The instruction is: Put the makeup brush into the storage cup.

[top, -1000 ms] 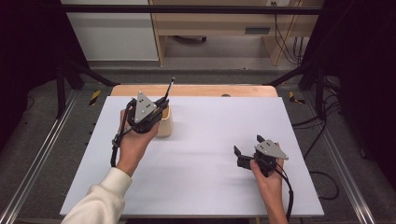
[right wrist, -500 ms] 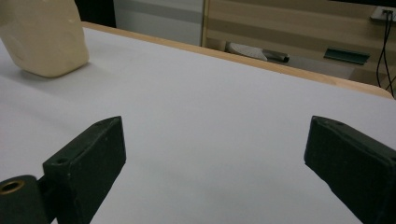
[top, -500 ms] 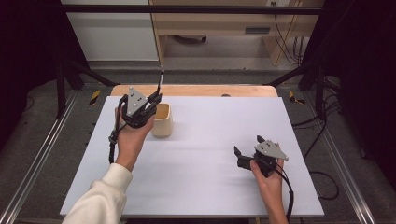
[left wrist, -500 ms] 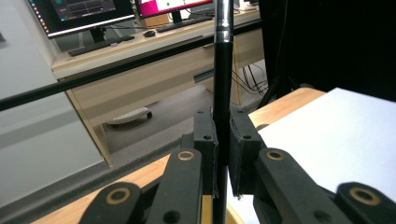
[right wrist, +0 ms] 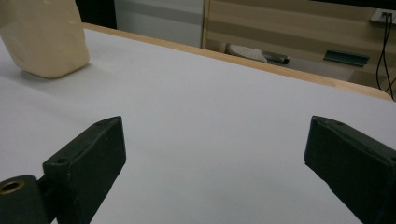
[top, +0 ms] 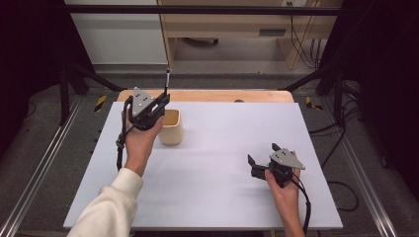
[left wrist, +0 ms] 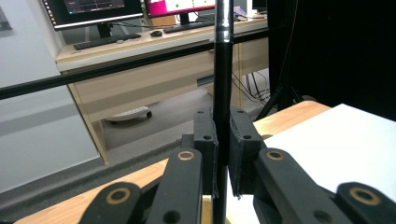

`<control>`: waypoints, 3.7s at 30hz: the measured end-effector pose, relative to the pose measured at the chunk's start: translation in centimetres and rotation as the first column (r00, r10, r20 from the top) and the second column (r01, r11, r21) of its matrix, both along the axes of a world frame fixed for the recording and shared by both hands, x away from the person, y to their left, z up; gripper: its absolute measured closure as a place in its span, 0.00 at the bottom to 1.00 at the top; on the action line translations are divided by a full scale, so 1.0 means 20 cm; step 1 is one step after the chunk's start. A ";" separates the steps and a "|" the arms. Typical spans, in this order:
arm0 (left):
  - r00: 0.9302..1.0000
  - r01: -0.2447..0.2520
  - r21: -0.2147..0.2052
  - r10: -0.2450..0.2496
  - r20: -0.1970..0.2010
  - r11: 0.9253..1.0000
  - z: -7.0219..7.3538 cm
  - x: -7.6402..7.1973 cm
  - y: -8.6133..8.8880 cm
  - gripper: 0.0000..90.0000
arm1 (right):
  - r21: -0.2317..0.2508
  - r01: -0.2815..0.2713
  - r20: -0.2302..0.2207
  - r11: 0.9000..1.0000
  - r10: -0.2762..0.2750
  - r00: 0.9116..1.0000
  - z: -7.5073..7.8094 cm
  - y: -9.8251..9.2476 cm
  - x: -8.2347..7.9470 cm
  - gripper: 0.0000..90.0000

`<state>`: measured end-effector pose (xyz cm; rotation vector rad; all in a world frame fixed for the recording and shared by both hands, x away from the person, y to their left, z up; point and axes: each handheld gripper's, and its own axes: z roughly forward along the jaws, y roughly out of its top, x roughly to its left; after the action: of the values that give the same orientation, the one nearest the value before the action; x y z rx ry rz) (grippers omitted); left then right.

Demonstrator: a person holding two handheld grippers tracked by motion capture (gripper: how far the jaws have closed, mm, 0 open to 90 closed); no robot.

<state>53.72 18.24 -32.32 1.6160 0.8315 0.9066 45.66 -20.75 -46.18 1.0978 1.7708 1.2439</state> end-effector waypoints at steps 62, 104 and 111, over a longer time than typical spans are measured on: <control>0.996 -0.093 -0.080 0.092 -0.015 0.992 -0.13 0.19 0.02 0.93 | 0.030 0.058 0.104 0.998 -0.060 0.993 0.00 -0.06 -0.02 0.07; 0.992 -0.123 -0.173 0.117 -0.046 0.977 -0.29 0.20 0.04 0.93 | 0.042 0.051 0.091 0.998 -0.055 0.994 0.00 -0.07 -0.01 0.08; 0.993 -0.118 -0.178 0.112 -0.048 0.977 -0.31 0.20 0.05 0.93 | 0.040 0.053 0.086 0.998 -0.056 0.995 0.00 -0.07 -0.01 0.08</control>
<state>57.67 19.17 -38.55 1.4432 1.0128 0.8576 45.43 -22.09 -46.27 1.0892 1.6480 1.2769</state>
